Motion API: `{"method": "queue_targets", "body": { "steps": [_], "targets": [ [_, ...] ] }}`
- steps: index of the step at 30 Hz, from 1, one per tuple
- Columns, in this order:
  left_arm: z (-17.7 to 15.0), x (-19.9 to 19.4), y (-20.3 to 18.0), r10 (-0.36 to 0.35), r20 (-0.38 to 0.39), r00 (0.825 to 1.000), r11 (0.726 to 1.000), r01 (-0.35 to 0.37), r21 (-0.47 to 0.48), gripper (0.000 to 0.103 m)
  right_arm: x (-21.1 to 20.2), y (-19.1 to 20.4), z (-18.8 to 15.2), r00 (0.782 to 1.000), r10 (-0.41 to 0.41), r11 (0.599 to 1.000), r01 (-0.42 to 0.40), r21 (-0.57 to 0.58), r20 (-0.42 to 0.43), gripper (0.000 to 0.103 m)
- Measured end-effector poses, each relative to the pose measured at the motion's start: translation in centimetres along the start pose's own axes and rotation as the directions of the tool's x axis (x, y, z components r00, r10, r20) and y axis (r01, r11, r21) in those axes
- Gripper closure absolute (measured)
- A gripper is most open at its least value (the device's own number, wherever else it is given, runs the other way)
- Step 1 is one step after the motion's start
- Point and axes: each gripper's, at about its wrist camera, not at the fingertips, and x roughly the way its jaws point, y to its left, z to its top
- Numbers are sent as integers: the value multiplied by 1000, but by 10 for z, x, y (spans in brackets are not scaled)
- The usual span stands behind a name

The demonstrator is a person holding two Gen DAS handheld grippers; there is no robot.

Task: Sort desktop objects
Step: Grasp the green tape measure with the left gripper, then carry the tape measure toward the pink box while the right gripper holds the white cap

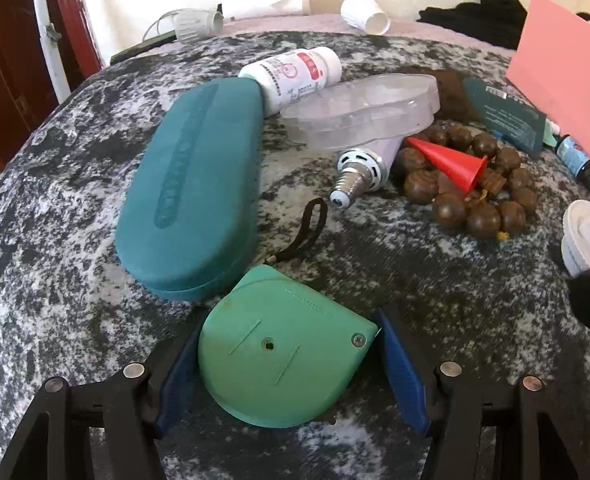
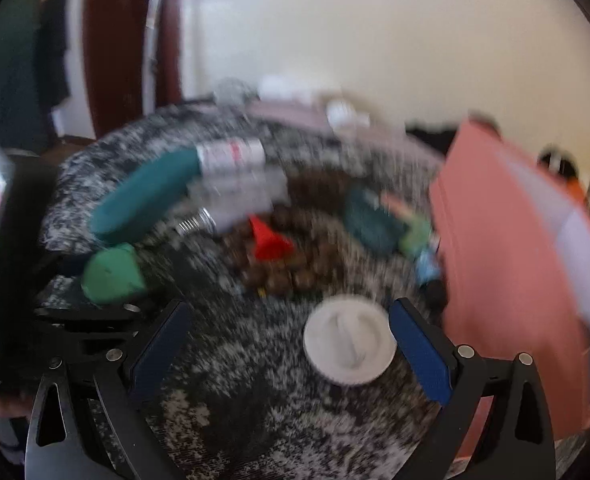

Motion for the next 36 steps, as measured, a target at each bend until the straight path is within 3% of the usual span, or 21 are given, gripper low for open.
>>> {"method": "queue_targets", "body": {
  "steps": [3,5,7,8,11,16,22,36],
  "targets": [
    [0,1,-2,9,-2,1000,1000,-9,0,33,28,-26,-5,993,78,987,-65,145,-85,0],
    [1,1,-2,13,-4,1000,1000,-13,-1,33,39,-42,-7,992,89,975,-69,210,-88,4],
    [2,2,-2,14,-6,1000,1000,-14,-1,33,40,-47,-6,994,67,980,-49,192,-87,36],
    [2,2,-2,13,-7,1000,1000,-13,-1,33,40,-48,-6,994,46,985,-29,172,-96,62],
    [2,1,-1,8,-10,1000,1000,-8,-1,33,29,-56,-4,987,150,966,-134,220,-61,63],
    [4,-2,0,4,-8,1000,1000,-4,-11,33,-11,-48,3,978,201,956,-210,205,62,69],
    [12,-13,-5,-16,22,1000,1000,17,-27,33,-56,-44,7,963,211,950,-243,195,169,69],
    [50,-53,-44,-126,136,983,988,136,-67,33,-112,-103,6,938,104,916,-220,335,329,69]
  ]
}}
